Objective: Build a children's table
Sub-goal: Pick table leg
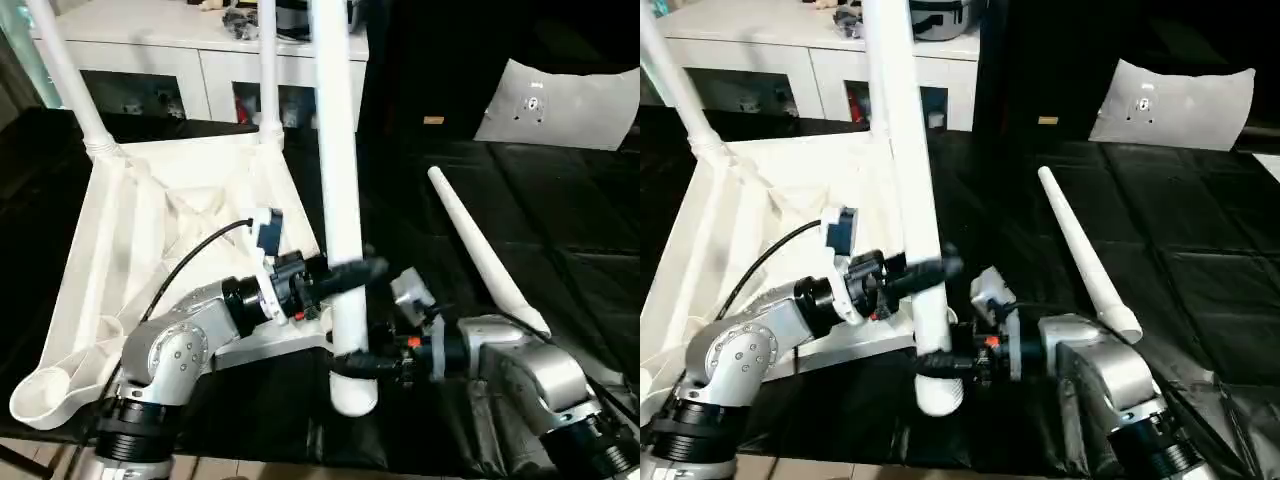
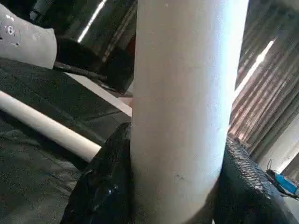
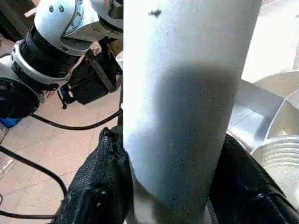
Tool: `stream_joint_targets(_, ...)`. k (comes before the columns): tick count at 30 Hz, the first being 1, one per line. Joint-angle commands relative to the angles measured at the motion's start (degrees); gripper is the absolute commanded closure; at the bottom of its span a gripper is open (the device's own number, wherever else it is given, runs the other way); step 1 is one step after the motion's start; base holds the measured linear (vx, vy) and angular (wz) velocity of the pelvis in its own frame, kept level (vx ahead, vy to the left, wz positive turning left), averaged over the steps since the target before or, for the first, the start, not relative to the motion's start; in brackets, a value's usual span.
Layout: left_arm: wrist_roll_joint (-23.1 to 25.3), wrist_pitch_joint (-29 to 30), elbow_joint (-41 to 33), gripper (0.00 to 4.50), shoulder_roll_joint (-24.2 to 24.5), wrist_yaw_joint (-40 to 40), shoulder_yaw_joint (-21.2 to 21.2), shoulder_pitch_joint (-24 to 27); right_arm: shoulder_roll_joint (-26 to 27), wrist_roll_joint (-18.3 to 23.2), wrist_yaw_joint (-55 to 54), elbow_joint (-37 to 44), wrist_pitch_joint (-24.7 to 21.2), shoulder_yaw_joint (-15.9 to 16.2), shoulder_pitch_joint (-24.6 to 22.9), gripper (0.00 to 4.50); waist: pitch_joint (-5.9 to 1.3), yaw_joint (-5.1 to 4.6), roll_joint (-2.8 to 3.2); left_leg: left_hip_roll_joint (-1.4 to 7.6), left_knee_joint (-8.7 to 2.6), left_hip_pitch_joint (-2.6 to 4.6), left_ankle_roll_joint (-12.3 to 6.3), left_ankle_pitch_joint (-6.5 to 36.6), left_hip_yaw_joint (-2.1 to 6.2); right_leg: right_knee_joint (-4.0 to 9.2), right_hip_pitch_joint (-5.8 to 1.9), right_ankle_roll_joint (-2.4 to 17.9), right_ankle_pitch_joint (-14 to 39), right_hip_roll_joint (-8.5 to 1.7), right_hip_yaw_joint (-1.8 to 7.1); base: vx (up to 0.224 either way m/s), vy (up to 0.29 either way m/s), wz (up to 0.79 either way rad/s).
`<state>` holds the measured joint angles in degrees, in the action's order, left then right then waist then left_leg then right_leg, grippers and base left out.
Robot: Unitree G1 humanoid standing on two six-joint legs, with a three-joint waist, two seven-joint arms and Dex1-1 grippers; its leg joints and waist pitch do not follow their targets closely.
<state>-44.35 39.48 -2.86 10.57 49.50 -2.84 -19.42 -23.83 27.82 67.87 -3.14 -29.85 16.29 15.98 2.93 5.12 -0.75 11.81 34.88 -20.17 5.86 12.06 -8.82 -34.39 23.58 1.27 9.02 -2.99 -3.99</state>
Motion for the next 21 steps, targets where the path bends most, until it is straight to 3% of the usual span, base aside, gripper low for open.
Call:
stream_joint_targets(1,2.1,-0.3,3.1,1.97,0.2,-3.5,1.4,1.1,-1.0,-1.3,-1.1,1.0,1.2,-1.8,1.0,2.59,-3.33,0.04,-0.45,0.71,-4.16,-0.40,-2.67,8.8,-0.34,5.40,-3.12,4.0,27.3,-3.87,2.12,0.000,0.000,0.00)
stream_joint_targets(12,10.1,-7.7,2.5,1.97,1.6,-3.9,-2.4,2.2,-0.9,-2.7,-3.3,-0.3,1.2,-1.9,2.0,2.59,-3.35,-0.10,-0.73,0.79,-4.23,-0.47,-2.44,8.7,-0.33,5.43,-3.14,3.4,27.4,-3.96,2.22,0.000,0.000,0.00)
stream_joint_targets(16,10.2,-9.5,1.6,1.97,2.0,-2.2,-3.0,3.1,-1.0,-2.9,-2.8,-0.3,1.0,-2.0,2.0,2.59,-3.32,-0.07,-0.70,0.79,-4.25,-0.43,-2.50,8.8,-0.35,5.47,-3.12,3.4,27.6,-4.00,2.23,0.000,0.000,0.00)
stream_joint_targets(21,14.1,-14.0,-0.9,1.98,4.7,1.1,-6.1,5.0,-1.6,-3.8,-2.3,0.3,2.3,-1.7,1.9,2.59,-3.30,-0.21,-0.68,0.89,-4.35,-0.30,-2.55,8.9,-0.28,5.41,-3.05,2.7,27.8,-4.03,2.31,0.000,0.000,0.00)
